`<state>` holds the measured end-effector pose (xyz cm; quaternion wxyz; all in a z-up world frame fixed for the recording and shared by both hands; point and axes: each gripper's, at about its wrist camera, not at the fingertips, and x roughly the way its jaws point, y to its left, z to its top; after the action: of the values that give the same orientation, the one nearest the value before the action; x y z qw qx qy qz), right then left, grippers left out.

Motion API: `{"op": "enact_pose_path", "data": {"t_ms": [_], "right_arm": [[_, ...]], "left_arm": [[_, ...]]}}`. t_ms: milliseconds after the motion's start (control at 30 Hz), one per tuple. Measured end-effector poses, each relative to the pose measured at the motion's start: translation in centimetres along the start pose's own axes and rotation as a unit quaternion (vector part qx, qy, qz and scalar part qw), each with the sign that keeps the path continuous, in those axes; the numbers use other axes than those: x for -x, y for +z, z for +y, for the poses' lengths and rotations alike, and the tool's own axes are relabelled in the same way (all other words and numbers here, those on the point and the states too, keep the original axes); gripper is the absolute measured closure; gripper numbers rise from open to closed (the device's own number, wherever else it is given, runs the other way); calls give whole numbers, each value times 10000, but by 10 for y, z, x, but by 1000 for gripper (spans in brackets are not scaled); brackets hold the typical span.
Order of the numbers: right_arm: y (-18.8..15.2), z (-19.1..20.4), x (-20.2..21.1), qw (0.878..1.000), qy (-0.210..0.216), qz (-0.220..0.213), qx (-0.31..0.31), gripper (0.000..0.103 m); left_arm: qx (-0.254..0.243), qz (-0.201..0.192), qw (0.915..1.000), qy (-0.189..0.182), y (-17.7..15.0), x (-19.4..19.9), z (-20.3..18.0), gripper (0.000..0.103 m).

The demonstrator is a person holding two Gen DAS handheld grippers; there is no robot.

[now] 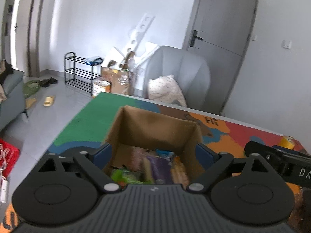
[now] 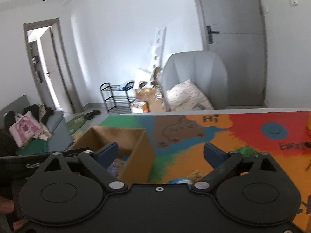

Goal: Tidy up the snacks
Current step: 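Withdraw both open tools from the box toward the remaining snacks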

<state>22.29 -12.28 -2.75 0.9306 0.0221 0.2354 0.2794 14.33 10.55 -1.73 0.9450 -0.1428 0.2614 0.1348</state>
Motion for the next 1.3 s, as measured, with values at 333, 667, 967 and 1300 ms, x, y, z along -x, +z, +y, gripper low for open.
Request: {"op": "enact_pose_path", "data": {"t_ms": [333, 667, 967, 1300], "right_arm": [[-7, -34, 15, 9990, -414, -93, -169, 0], [-11, -60, 32, 9968, -713, -207, -294, 0], [-15, -78, 46, 9958, -819, -211, -359, 0], [-21, -100, 55, 9944, -917, -192, -497, 0]], "left_arm": [[-153, 178, 9992, -322, -8, -3, -30, 9], [-386, 203, 9973, -592, -13, -3, -62, 9], [-510, 231, 9955, -759, -19, -2, -87, 9], [-627, 322, 9935, -897, -27, -8, -111, 9]]}}
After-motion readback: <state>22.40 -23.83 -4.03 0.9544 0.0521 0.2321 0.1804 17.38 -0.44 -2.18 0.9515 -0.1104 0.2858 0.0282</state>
